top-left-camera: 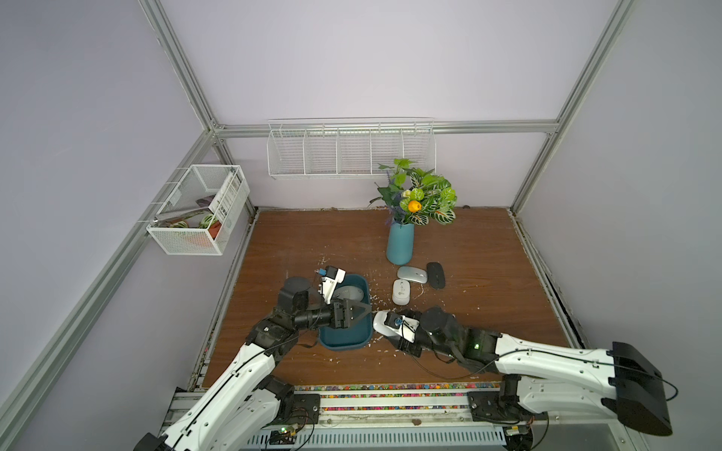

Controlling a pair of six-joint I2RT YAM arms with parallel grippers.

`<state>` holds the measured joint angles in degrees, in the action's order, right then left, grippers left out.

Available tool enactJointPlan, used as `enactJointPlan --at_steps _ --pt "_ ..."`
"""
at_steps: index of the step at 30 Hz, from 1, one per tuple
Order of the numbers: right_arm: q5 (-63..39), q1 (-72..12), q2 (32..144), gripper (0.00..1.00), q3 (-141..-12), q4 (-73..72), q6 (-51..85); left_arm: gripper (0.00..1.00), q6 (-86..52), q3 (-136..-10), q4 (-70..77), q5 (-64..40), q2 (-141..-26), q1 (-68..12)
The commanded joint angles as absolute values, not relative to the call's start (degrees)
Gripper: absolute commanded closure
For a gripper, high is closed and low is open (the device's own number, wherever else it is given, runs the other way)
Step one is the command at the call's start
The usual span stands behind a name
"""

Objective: Put the mouse in the storage box
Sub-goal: Pick up the mouse from the center of the board.

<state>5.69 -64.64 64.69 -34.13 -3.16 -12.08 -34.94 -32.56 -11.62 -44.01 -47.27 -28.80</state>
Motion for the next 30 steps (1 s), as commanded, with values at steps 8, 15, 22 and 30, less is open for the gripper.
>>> enactJointPlan --at_steps 8,15,22,30 --pt "4.92 -64.95 62.95 0.41 -32.91 -5.55 -12.74 0.29 -38.09 -31.51 -5.37 -40.92 -51.33 -35.07" --pt "4.75 -64.95 62.63 0.42 -32.63 -5.71 -12.83 0.37 -38.80 -32.33 -2.04 -38.69 -57.70 -39.95" --pt "4.83 -64.95 62.45 0.42 -32.41 -5.90 -12.83 0.48 -38.82 -33.06 -1.14 -38.33 -60.68 -42.31" --pt "5.00 -64.95 62.80 0.42 -32.55 -5.89 -12.74 0.59 -39.38 -32.19 -0.16 -39.24 -61.16 -43.32"
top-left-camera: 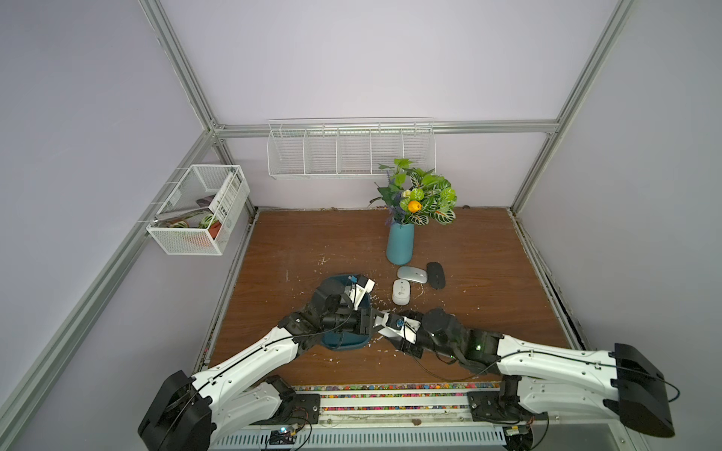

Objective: Put the mouse in the storage box
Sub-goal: Pick up the mouse from the center of the board, then place the mouse in the storage box.

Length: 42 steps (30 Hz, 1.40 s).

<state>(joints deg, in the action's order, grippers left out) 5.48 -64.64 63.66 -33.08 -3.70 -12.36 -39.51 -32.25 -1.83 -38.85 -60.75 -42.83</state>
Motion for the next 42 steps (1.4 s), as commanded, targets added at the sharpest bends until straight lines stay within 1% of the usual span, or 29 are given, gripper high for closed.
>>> enactJointPlan --at_steps 1,2,5,8,9,10,12,13,15,16,18,21,25,28,30,33,38,42 --pt "5.01 -64.95 62.89 0.41 -32.55 -5.89 -12.74 0.62 -39.53 -32.04 0.04 -39.36 -61.17 -43.46" --pt "5.07 -64.95 62.86 0.41 -32.55 -5.89 -12.74 0.68 -39.67 -31.91 0.48 -39.53 -61.37 -43.63" --pt "5.10 -64.95 62.86 0.41 -32.62 -5.89 -12.74 0.75 -40.00 -31.59 1.24 -40.07 -61.44 -43.95" --pt "5.10 -64.95 62.76 0.41 -32.52 -5.97 -12.70 0.89 -40.05 -31.39 1.28 -39.99 -61.09 -43.95" --pt "5.17 -64.95 62.79 0.41 -32.46 -5.98 -12.66 0.97 -40.20 -31.31 1.27 -39.84 -61.01 -43.94" --pt "5.25 -64.93 62.76 0.41 -32.46 -5.98 -12.70 1.00 -40.22 -31.31 1.31 -39.63 -60.87 -43.94" --pt "5.43 -64.95 62.91 0.39 -32.52 -6.25 -12.65 1.00 -40.32 -31.42 1.04 -38.97 -60.40 -43.95" --pt "5.81 -64.95 62.97 0.34 -32.30 -6.85 -12.58 1.00 -40.34 -31.47 0.69 -38.11 -59.81 -43.93" --pt "7.11 -65.00 63.30 0.18 -31.74 -8.59 -12.27 1.00 -40.16 -31.70 -0.80 -35.48 -58.42 -43.90" --pt "8.03 -64.96 63.37 0.14 -31.71 -8.70 -11.90 1.00 -40.02 -31.89 -1.99 -33.70 -57.38 -43.81" --pt "9.74 -64.95 63.46 0.11 -31.81 -8.91 -11.21 1.00 -39.91 -32.45 -5.46 -29.30 -54.84 -43.39" --pt "10.10 -64.95 62.91 0.09 -31.16 -9.46 -11.07 1.00 -40.77 -33.22 -12.21 -22.45 -49.82 -40.67" --pt "11.18 -64.95 62.38 0.08 -30.41 -10.43 -10.60 1.00 -42.16 -34.01 -21.39 -15.09 -43.64 -33.88" --pt "11.51 -64.91 62.44 0.09 -30.28 -10.72 -10.37 1.00 -43.34 -33.78 -25.71 -11.43 -40.67 -30.04" --pt "11.62 -64.95 62.49 0.09 -30.29 -10.72 -10.37 1.00 -43.64 -33.11 -26.54 -10.76 -40.41 -28.48" --pt "12.68 -64.95 62.25 0.09 -29.95 -11.28 -9.90 1.00 -43.56 -31.85 -24.65 -11.89 -42.68 -27.46" --pt "13.31 -64.95 62.16 0.09 -29.71 -11.69 -9.60 1.00 -43.38 -29.49 -15.59 -15.55 -50.01 -27.44" --pt "14.57 -64.94 62.49 0.09 -29.75 -11.95 -9.06 1.00 -42.51 -29.61 -11.20 -17.39 -57.43 -27.25"
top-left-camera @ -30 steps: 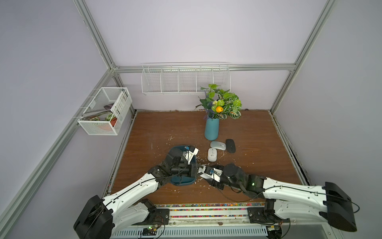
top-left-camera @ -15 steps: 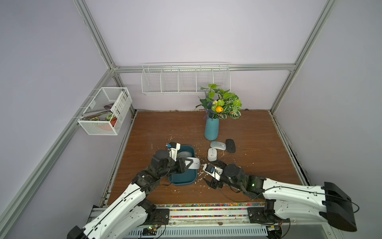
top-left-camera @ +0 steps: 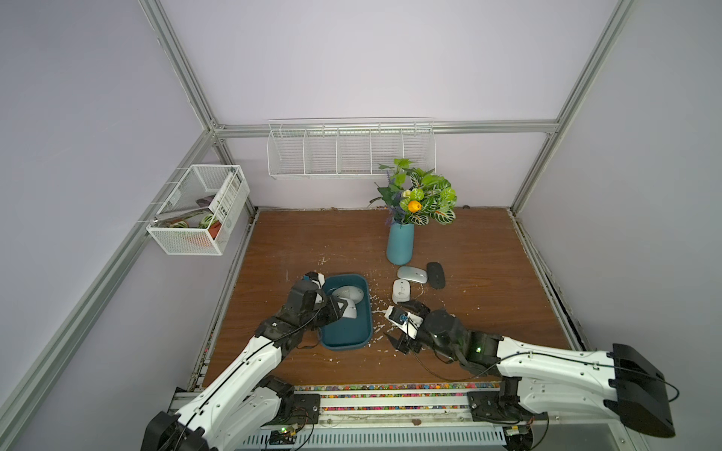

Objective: Put the mouse in the storage box
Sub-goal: Place the mouse in the storage box.

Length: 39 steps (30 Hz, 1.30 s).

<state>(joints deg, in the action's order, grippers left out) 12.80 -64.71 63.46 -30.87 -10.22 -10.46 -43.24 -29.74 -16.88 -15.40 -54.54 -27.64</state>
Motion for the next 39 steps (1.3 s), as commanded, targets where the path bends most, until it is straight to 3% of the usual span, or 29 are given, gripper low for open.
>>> enactJointPlan --at_steps 1,9,19,27,31,39 --pt "14.81 -64.95 62.49 0.09 -29.78 -11.95 -9.02 1.00 -42.63 -29.91 -10.64 -17.49 -59.19 -27.17" --pt "15.57 -64.95 62.50 0.09 -29.48 -12.39 -8.64 1.00 -42.33 -28.32 -2.38 -24.45 -66.18 -21.91" --pt "15.48 -64.95 62.97 0.09 -29.73 -12.31 -8.64 1.00 -41.66 -28.69 -1.38 -27.53 -71.37 -21.49" --pt "15.56 -64.95 63.15 0.09 -29.81 -12.22 -8.66 0.45 -40.24 -30.93 -6.90 -23.34 -72.61 -21.48" --pt "15.61 -64.95 63.28 0.09 -29.92 -12.20 -8.65 0.34 -40.05 -33.07 -13.27 -17.62 -71.73 -21.49" --pt "16.32 -64.95 63.73 0.08 -30.32 -11.96 -8.36 0.27 -38.94 -35.55 -18.84 -11.63 -69.16 -21.48"
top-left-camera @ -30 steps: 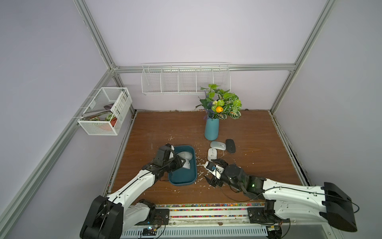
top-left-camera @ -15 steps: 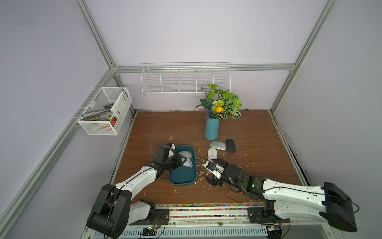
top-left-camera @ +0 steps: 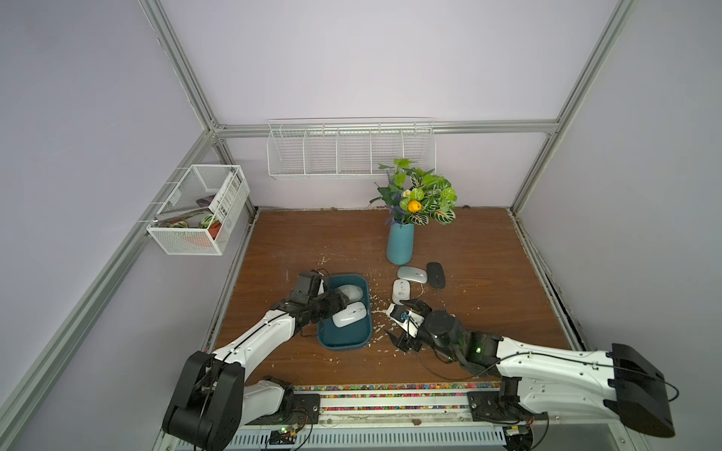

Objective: Put the mouse in the storage box
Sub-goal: Place the mouse in the storage box, then pick up the mouse from the center of the board.

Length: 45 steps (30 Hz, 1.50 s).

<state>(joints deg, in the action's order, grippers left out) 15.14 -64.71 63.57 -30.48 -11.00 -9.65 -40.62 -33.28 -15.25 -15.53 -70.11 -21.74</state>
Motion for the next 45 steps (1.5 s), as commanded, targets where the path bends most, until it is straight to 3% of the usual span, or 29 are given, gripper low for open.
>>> enactJointPlan --at_steps 1,9,15,20,24,28,38,45 --pt "16.65 -64.95 63.81 0.08 -30.41 -11.95 -8.23 0.27 -38.73 -36.08 -19.74 -11.01 -69.10 -21.48" --pt "24.61 -62.16 64.14 0.07 -31.90 -10.64 -2.23 0.26 -37.69 -39.43 -24.31 -9.37 -64.65 -21.51" --pt "18.70 -41.99 64.12 0.09 -37.02 6.38 19.12 0.26 -33.74 -40.80 -25.40 -12.03 -55.42 -21.53" --pt "14.12 -28.86 64.40 0.10 -37.61 15.32 26.62 0.26 -32.45 -41.24 -28.04 -10.58 -49.97 -21.45" --pt "9.28 -21.04 70.76 0.12 -41.15 21.96 29.94 0.26 -31.64 -41.92 -30.26 -10.66 -48.19 -21.47" --pt "3.87 -18.85 78.80 0.14 -46.47 23.61 29.77 0.25 -30.82 -41.56 -31.80 -10.27 -47.04 -21.46" --pt "1.74 -17.95 100.82 0.15 -66.00 32.06 28.40 0.25 -30.25 -39.83 -31.51 -10.20 -44.39 -21.47" --pt "1.01 -17.82 107.43 0.17 -72.07 33.22 27.51 0.25 -30.10 -39.64 -31.21 -10.57 -44.48 -21.53"
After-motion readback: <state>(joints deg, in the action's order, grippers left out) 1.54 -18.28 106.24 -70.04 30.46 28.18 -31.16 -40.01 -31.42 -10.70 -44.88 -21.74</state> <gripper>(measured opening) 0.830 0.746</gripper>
